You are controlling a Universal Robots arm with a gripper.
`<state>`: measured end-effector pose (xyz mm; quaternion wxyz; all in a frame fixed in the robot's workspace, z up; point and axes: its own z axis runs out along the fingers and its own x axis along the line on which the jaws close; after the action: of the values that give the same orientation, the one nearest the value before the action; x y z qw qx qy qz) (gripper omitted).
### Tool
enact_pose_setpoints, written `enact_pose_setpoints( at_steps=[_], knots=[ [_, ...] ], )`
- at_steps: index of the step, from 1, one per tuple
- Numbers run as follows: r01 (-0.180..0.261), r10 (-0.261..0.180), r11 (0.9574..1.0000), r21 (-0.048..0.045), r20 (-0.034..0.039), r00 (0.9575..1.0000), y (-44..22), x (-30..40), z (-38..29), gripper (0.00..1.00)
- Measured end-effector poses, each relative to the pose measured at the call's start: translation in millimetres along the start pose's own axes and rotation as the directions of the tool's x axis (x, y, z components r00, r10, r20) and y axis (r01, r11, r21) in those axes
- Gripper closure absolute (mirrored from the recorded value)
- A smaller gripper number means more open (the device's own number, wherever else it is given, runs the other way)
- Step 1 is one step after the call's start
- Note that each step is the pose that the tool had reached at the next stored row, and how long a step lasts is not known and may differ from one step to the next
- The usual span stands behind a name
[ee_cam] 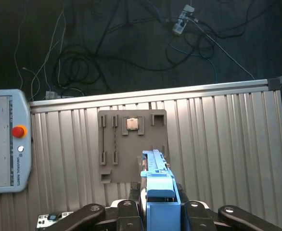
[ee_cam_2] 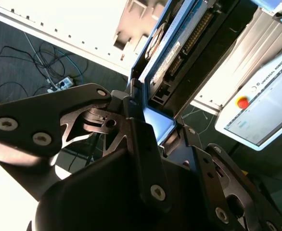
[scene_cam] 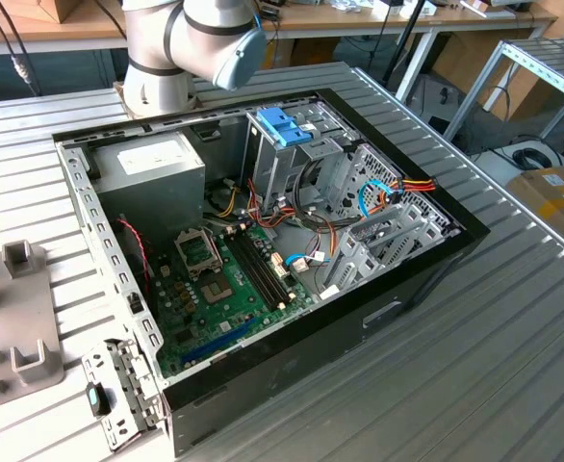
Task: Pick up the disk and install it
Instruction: 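Pick up the disk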
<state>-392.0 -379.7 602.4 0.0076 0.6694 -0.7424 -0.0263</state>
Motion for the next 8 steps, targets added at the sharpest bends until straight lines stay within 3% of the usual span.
enact_pose_setpoints(
  at_steps=[5,8],
  knots=[
    [0.000,0.000,1.0000,-0.0001,0.0000,1.0000,-21.5,5.9,6.5,0.63],
    [0.000,0.000,1.0000,0.0000,0.0001,1.0000,-28.4,11.7,9.8,0.63]
  ],
)
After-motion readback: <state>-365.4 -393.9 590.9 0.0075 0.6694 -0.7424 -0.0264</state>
